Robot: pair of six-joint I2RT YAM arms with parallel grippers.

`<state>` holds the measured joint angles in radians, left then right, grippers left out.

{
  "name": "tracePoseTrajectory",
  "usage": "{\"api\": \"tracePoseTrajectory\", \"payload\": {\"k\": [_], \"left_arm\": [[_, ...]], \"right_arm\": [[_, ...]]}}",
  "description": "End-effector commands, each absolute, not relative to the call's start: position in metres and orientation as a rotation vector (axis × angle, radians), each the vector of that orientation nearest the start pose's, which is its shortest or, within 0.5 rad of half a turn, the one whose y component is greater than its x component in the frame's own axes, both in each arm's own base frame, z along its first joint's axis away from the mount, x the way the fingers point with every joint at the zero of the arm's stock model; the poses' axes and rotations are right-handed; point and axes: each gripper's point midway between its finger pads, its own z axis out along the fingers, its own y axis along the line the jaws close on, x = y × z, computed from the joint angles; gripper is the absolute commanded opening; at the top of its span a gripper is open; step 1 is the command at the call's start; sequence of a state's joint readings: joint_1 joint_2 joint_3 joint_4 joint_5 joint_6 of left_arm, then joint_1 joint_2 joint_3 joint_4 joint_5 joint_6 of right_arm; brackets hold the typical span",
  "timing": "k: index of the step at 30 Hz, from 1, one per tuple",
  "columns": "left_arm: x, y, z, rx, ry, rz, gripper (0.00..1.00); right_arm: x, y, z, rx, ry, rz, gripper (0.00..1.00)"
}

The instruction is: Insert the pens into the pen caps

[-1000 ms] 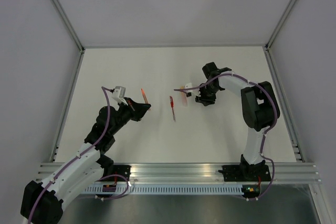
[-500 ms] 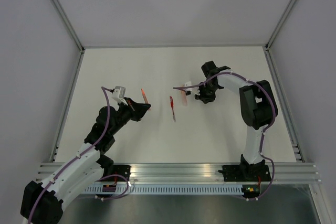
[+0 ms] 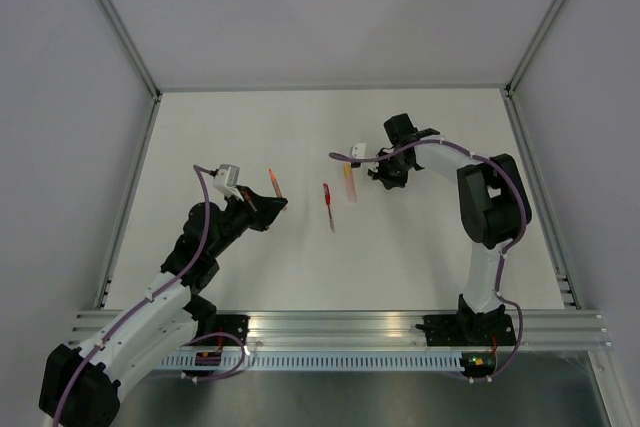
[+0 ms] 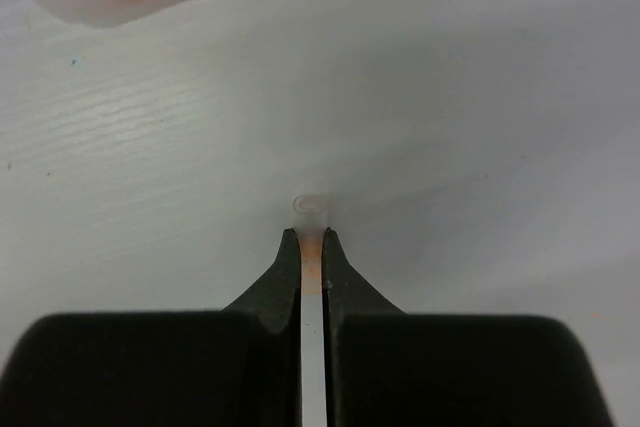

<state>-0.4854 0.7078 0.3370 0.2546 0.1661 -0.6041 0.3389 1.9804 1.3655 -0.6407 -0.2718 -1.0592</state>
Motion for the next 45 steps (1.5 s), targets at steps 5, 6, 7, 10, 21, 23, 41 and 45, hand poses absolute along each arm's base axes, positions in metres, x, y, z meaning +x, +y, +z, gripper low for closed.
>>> {"api": "tracePoseTrajectory", "payload": {"k": [5, 6, 7, 10, 21, 23, 41, 45], "left_arm": [[0.249, -0.191, 0.192, 0.066, 1.756, -0.931, 0.02], [0.249, -0.191, 0.191, 0.069, 1.755, -0.932, 0.02], [0.248, -0.192, 0.191, 0.076, 1.752, -0.934, 0.02], [0.243, -0.197, 0.198, 0.138, 1.716, -0.964, 0.02], [0.226, -0.224, 0.202, 0.299, 1.683, -1.128, 0.02], [0.230, -0.228, 0.200, 0.301, 1.713, -1.131, 0.02], [0.171, -0.305, 0.199, 0.744, 1.699, -1.496, 0.02], [0.169, -0.306, 0.199, 0.758, 1.694, -1.503, 0.02]], "right_arm": [[0.431, 0.202, 0.142, -1.256, 1.963, 0.273, 0.00], [0.433, 0.205, 0.154, -1.199, 1.965, 0.287, 0.00], [0.439, 0.205, 0.172, -1.119, 1.955, 0.270, 0.00], [0.449, 0.210, 0.212, -0.865, 1.980, 0.307, 0.00], [0.400, 0.265, 0.295, -0.370, 1.908, 0.842, 0.00], [0.391, 0.259, 0.283, -0.268, 1.925, 0.803, 0.00], [0.262, 0.236, 0.295, -0.042, 1.531, 1.200, 0.00], [0.244, 0.240, 0.294, -0.088, 1.445, 1.304, 0.00]]}}
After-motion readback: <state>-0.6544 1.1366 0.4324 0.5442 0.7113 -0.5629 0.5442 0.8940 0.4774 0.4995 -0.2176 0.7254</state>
